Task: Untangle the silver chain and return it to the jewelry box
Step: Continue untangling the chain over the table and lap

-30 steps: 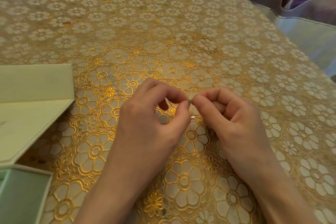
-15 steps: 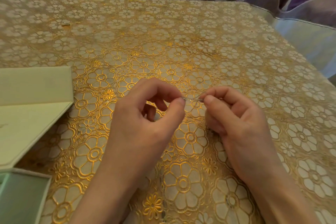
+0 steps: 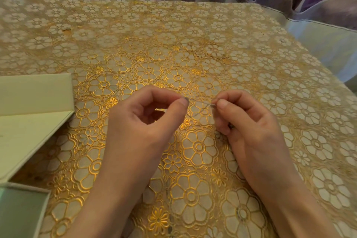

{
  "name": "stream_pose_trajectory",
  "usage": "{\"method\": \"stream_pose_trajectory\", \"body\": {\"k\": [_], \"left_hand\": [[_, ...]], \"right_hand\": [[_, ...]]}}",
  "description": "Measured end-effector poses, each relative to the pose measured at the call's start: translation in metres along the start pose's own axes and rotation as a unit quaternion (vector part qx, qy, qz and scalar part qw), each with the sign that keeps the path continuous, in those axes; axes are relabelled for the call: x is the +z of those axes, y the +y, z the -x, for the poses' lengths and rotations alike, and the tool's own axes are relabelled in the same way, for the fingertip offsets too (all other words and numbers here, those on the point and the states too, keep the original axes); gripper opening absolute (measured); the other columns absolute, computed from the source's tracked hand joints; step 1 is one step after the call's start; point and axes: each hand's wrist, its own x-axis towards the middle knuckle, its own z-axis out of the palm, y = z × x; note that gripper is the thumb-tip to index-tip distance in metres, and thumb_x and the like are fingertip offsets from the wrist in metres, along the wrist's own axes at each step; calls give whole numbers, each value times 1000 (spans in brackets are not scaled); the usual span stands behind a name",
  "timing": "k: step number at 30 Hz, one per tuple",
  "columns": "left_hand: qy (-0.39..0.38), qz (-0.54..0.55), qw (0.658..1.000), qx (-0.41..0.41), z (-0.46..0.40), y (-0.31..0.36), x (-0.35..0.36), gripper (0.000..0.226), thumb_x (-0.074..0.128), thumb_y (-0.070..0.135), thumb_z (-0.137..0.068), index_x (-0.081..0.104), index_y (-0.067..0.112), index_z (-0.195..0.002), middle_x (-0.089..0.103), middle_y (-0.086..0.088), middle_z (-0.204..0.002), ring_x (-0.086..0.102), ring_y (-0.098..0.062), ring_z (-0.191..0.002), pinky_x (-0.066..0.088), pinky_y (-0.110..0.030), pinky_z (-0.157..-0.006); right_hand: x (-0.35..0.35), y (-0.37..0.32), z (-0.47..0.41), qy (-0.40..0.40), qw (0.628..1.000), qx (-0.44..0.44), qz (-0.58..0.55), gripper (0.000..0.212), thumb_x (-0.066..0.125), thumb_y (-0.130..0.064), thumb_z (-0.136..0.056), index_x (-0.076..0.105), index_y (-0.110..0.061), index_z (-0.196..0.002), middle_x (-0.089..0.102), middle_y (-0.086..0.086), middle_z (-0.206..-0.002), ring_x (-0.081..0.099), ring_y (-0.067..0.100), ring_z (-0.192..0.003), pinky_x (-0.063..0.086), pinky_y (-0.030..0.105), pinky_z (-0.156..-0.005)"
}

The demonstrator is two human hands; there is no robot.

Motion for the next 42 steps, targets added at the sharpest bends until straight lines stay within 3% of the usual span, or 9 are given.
{"method": "stream_pose_trajectory", "body": {"k": [5,8,11,22,25,29,33,42], "left_hand": [[-63,93,993,-30,-4,-8,0,6,69,13,-64,64,13,-67,73,-2,-73,65,-6,-65,43,-8,-55],[-76,112,990,-45,-4,-11,-1,5,68,21,-59,65,20,-63,71,-3,-66,60,-6,-54,42,-9,-51],[-76,88,992,-54,-4,-9,0,7,65,13,-66,61,17,-63,68,-1,-59,53,-2,-46,39,-8,-46],[-142,35,988,-49,-2,-5,0,6,60,21,-73,61,16,-76,64,8,-57,53,5,-50,38,-5,-50],[-141,23,989,-45,-2,-5,1,9,67,23,-76,61,17,-77,63,8,-57,49,2,-51,38,-9,-49],[-136,19,990,-43,-3,-8,0,6,57,25,-75,60,19,-75,62,8,-57,47,-1,-52,36,-11,-48],[-136,25,990,-37,-3,-8,0,6,54,23,-76,59,20,-76,61,7,-57,49,1,-51,36,-11,-48],[-136,35,990,-34,-4,-12,-1,15,53,25,-77,68,30,-77,59,6,-57,43,-8,-53,32,-17,-47]], "right_hand": [[-1,1,-1,-9,1000,-2,-24,18,54,-19,-76,67,-29,-68,68,-4,-73,40,7,-59,35,17,-53],[-1,1,-1,-14,999,-3,-37,18,54,-19,-78,67,-28,-69,72,0,-81,37,11,-57,33,19,-53],[-2,0,-1,-20,997,12,-76,13,52,-19,-79,63,-23,-72,71,3,-73,37,10,-53,32,17,-50],[-5,-2,-2,-11,986,34,-163,8,47,-19,-80,53,-14,-80,53,-5,-52,50,8,-56,30,17,-46],[-6,-2,-3,-4,980,42,-194,7,48,-18,-79,53,-13,-80,51,-4,-52,54,8,-54,33,16,-46],[-7,-2,-3,-4,974,43,-224,4,52,-17,-80,53,-13,-80,54,-3,-56,48,7,-46,38,13,-44],[-7,-2,-3,0,980,30,-196,7,52,-19,-79,52,-13,-82,61,-2,-62,42,6,-42,29,16,-44],[-8,-1,-4,3,983,22,-181,6,47,-17,-83,52,-14,-83,66,-2,-69,38,5,-39,24,20,-45]]}}
